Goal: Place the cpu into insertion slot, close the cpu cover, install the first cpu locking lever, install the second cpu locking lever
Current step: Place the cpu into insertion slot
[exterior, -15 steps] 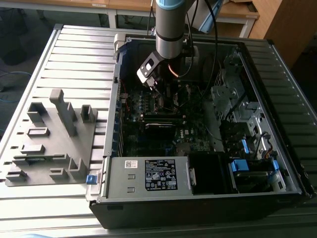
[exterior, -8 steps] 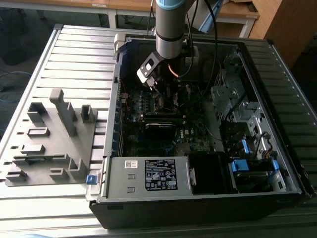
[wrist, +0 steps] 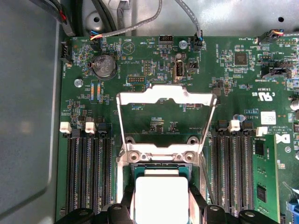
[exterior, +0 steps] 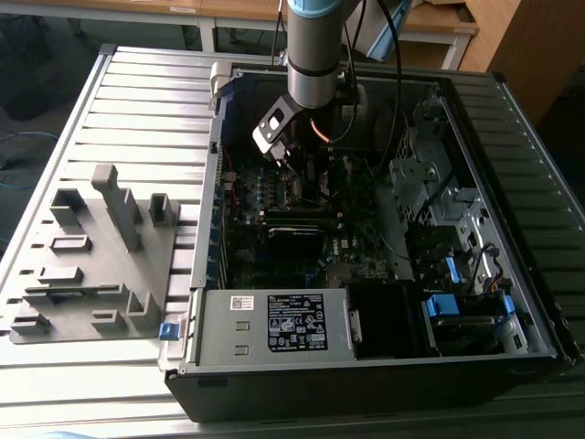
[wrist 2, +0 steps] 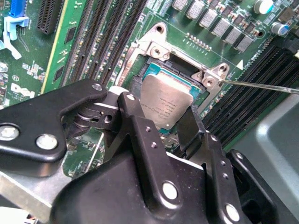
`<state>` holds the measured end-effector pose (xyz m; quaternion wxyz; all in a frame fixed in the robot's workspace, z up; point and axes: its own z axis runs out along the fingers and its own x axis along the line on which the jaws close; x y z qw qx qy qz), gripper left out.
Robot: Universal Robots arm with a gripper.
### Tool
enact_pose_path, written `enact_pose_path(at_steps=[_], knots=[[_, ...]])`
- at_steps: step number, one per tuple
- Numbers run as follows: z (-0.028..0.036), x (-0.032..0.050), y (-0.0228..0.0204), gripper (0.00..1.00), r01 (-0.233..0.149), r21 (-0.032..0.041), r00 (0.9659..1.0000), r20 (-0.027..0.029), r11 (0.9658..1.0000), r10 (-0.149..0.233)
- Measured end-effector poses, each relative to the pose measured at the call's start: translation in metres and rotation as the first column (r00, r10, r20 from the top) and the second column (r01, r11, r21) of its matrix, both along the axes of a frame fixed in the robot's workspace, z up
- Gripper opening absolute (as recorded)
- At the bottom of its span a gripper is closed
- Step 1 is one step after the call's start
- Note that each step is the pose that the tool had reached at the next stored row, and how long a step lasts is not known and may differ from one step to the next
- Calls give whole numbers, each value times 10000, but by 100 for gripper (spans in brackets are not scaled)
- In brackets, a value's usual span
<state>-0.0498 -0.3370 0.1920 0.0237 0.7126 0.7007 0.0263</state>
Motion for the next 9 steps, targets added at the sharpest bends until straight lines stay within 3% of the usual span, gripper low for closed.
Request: enact_pose_path(at_steps=[7, 8, 9], knots=[[-3, 1, 1, 55, 0, 5, 10000, 4, 10000, 0], [-2, 1, 1, 61, 0, 5, 10000, 3, 10000, 0], [-1, 0, 0, 61, 0, 2, 10000, 1, 10000, 0]])
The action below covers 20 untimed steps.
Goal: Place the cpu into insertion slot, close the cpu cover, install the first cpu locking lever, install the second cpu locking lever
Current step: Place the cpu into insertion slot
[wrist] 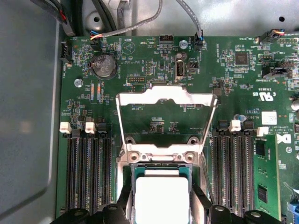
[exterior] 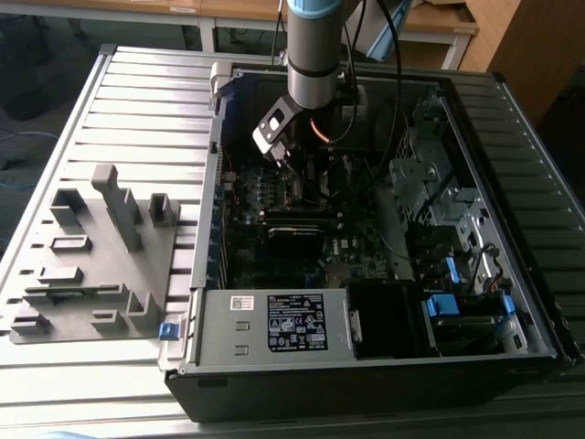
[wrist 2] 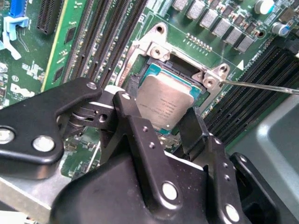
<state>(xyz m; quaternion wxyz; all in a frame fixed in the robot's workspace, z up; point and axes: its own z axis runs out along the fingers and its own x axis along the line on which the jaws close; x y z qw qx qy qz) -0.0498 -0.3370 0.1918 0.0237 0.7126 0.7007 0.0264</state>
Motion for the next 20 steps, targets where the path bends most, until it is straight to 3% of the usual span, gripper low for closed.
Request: enact_pose_path(at_steps=[6, 14, 20], knots=[[19, 0, 0, 61, 1, -3, 10000, -1, 10000, -1], [122, 0, 0, 61, 1, -2, 10000, -1, 10000, -1], [125, 0, 0, 61, 0, 0, 10000, -1, 10000, 0]])
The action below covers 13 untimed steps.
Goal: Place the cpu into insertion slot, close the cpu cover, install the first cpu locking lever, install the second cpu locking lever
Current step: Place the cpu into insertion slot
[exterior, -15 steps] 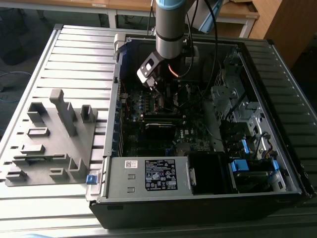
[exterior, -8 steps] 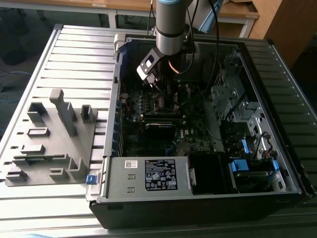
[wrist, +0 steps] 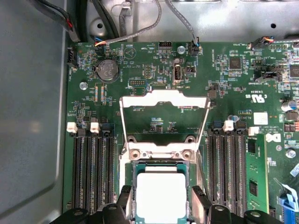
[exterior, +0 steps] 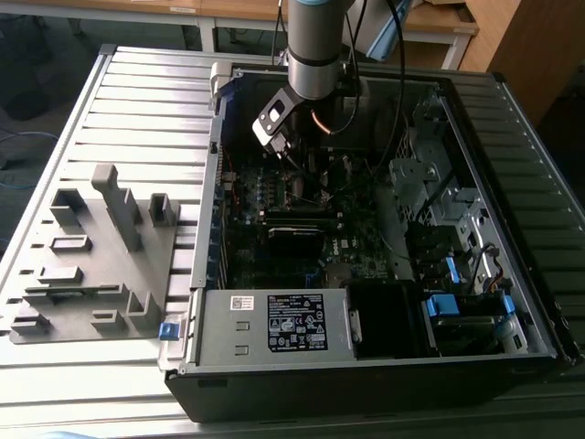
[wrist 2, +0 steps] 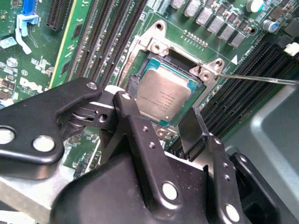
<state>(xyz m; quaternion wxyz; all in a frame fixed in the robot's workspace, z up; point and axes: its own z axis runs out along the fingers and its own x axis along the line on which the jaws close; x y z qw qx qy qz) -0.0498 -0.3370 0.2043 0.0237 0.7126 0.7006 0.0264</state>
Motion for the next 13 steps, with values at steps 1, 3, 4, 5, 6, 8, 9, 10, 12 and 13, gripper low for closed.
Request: enact_pose_path(at_steps=[1, 3, 4, 5, 6, 8, 9, 10, 12, 13], knots=[[0, 0, 0, 61, 0, 1, 10000, 0, 10000, 0], [0, 0, 0, 60, 0, 1, 10000, 0, 10000, 0], [0, 0, 0, 53, 0, 1, 10000, 0, 10000, 0], [0, 0, 0, 47, 0, 1, 10000, 0, 10000, 0], [0, 0, 0, 47, 0, 2, 10000, 0, 10000, 0], [0, 0, 0, 36, 0, 2, 10000, 0, 10000, 0], [0, 0, 0, 36, 0, 3, 10000, 0, 10000, 0], [0, 0, 0, 30, 0, 3, 10000, 0, 10000, 0], [0, 0, 0, 24, 0, 3, 10000, 0, 10000, 0], [0, 0, 0, 18, 0, 4, 10000, 0, 10000, 0]])
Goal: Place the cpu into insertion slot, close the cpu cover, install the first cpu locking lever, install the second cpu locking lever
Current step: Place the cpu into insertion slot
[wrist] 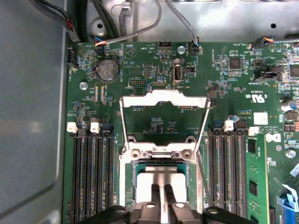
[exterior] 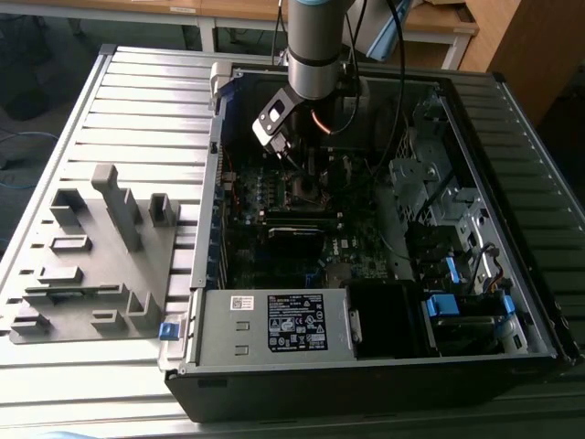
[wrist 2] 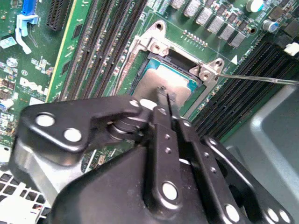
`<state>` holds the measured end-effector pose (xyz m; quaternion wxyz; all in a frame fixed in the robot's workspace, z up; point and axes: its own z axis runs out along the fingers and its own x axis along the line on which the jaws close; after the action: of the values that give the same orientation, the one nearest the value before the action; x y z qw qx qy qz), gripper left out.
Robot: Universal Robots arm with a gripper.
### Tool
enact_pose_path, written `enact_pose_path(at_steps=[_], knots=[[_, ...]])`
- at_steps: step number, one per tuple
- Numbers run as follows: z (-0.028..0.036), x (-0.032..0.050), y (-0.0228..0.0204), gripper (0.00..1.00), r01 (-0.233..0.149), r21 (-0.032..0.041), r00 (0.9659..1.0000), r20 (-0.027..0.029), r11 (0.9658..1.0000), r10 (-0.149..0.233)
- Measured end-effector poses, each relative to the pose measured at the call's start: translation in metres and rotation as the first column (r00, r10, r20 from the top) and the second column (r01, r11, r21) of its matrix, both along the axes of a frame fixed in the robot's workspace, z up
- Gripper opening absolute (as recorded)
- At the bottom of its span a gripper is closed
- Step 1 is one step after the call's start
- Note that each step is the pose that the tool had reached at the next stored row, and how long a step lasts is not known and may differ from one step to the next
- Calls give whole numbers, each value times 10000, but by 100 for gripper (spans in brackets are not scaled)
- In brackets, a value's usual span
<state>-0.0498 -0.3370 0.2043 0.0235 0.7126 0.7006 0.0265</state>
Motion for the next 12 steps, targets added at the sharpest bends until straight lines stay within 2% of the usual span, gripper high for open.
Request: enact_pose_path(at_steps=[1, 3, 9, 12], knots=[[0, 0, 0, 12, 0, 0, 10000, 0, 10000, 0], [0, 0, 0, 11, 0, 1, 10000, 0, 10000, 0], [0, 0, 0, 11, 1, 2, 10000, 0, 10000, -1], [-1, 0, -1, 11, 277, 1, 9996, -1, 9996, -277]])
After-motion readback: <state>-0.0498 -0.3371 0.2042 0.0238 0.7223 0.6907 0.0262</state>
